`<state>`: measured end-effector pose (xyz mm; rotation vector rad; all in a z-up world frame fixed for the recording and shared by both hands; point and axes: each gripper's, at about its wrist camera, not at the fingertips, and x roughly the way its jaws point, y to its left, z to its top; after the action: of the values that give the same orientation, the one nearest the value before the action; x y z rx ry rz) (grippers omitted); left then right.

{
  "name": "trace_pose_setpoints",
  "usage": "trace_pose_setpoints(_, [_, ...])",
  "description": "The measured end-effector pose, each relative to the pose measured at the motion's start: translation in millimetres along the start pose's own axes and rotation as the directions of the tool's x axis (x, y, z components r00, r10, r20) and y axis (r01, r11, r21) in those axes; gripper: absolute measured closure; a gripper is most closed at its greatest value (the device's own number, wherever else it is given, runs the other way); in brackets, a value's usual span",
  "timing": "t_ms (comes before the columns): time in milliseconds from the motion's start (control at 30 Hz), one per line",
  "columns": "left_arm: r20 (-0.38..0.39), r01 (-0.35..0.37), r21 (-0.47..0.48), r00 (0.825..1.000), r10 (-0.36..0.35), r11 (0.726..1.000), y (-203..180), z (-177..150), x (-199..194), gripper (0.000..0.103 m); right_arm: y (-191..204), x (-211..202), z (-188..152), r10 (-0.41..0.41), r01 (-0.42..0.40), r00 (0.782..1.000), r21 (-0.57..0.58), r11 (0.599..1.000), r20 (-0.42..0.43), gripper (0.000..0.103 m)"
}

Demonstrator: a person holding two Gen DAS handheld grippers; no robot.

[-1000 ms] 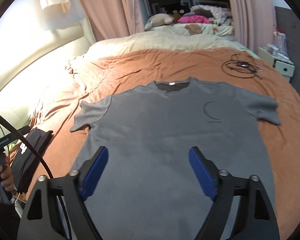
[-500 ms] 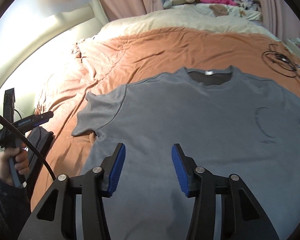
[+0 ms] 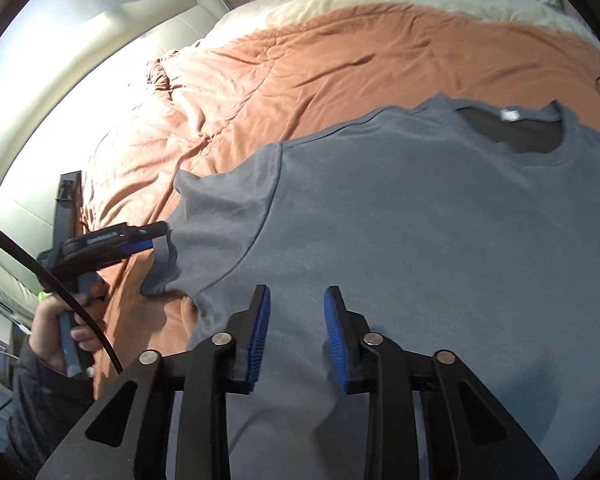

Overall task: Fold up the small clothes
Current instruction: 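Grasp the T-shirt side edge with the left gripper and lift it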

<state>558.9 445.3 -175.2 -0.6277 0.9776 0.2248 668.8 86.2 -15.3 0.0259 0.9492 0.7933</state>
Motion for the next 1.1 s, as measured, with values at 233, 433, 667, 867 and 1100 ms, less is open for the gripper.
trace_pose_setpoints(233, [0.011, -0.030, -0.008, 0.999, 0.030, 1.000, -4, 5, -6, 0.092, 5, 36, 13, 0.053, -0.052, 0.998, 0.033, 0.998, -0.026, 0.089])
trace_pose_setpoints(433, [0.059, -0.013, 0.045, 0.998, 0.010, 0.999, -27, 15, -34, 0.093, 9, 73, 20, 0.140, -0.133, 0.988, 0.112, 0.985, -0.059, 0.092])
trace_pose_setpoints(667, [0.075, 0.009, 0.105, 0.997, -0.016, 0.994, -62, 26, -56, 0.095, 12, 116, 15, 0.156, -0.137, 0.982, 0.172, 0.976, -0.104, 0.092])
trace_pose_setpoints(867, [0.073, 0.019, 0.155, 0.997, -0.031, 0.988, -91, 29, -63, 0.096, 9, 122, 20, 0.181, -0.157, 0.979, 0.221, 0.963, -0.095, 0.091])
trace_pose_setpoints(1100, [0.060, 0.027, 0.208, 0.997, -0.040, 0.978, -129, 23, -61, 0.096, -4, 92, 22, 0.170, -0.153, 0.984, 0.227, 0.962, -0.060, 0.083])
